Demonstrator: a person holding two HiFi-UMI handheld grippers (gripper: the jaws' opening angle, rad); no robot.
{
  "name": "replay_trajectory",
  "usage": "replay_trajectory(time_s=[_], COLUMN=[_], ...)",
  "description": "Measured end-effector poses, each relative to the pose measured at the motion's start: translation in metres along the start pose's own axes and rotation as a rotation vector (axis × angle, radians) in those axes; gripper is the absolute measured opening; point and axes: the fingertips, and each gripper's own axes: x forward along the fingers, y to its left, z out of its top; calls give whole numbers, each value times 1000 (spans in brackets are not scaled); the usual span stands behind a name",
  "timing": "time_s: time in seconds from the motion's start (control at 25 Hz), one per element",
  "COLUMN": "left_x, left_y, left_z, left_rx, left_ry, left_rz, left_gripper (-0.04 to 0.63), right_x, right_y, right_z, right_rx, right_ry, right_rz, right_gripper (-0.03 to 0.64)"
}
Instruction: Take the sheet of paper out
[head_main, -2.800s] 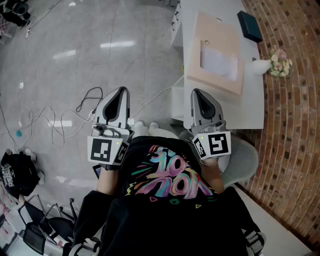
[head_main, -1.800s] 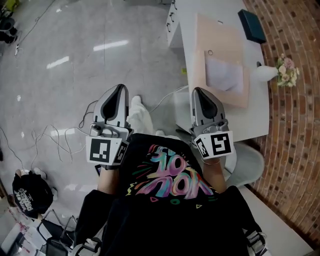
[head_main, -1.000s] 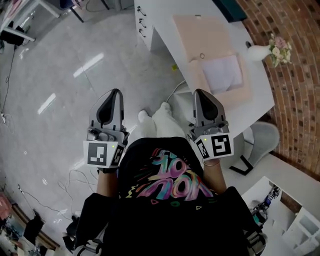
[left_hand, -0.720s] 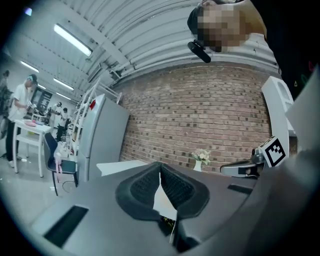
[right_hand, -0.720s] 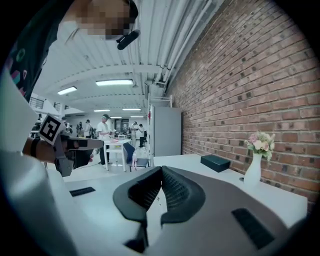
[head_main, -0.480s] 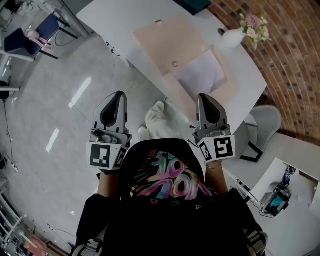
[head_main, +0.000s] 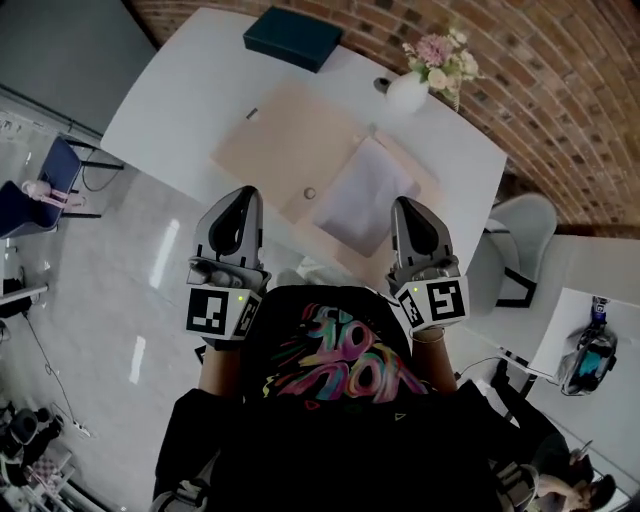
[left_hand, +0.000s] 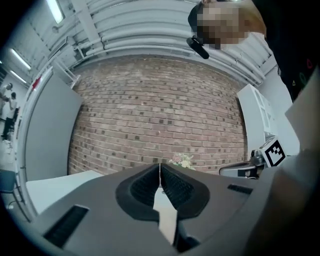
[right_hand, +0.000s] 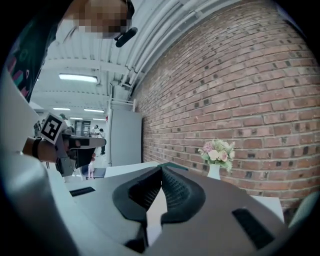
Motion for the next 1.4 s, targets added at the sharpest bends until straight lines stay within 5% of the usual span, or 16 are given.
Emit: replay_trajectory(time_s=[0.84, 1.12, 1.4], left_x=[180, 187, 190], left_y=[-22, -47, -53], left_z=[-17, -24, -32], left_rx=[-33, -34, -31], left_ry=[129, 158, 182], left_rz=[-532, -610, -607], left_gripper=[29, 29, 29], right_x=[3, -14, -20], right_y=[-95, -97, -99], right_z=[7, 1, -6], right_rx=[123, 150, 164], right_ry=[10, 17, 18], right_rz=[-550, -610, -618], right_gripper=[20, 20, 20])
